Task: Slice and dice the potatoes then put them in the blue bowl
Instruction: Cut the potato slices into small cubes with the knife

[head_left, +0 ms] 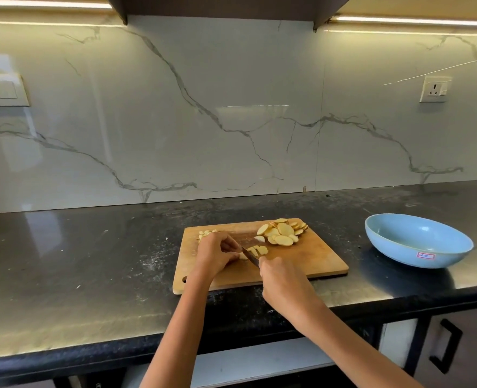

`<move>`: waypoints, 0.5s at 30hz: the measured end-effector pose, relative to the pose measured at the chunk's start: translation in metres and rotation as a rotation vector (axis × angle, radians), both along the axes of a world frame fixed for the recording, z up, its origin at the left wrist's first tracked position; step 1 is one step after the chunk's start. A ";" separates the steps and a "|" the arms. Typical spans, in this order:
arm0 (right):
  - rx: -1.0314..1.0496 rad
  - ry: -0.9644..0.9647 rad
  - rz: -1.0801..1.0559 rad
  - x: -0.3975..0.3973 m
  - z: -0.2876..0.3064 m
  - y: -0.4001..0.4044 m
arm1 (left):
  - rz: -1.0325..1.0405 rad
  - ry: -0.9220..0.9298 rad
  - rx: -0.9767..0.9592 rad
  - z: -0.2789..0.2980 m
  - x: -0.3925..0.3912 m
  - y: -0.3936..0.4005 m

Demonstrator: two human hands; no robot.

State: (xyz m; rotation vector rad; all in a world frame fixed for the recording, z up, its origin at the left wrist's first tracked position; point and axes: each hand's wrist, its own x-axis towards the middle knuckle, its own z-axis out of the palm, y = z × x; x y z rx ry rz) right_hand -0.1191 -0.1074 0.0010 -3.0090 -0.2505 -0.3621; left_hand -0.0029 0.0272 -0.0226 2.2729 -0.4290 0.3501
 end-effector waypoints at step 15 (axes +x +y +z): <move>-0.111 -0.020 0.056 -0.015 -0.005 0.003 | 0.013 0.005 0.006 0.000 -0.001 -0.002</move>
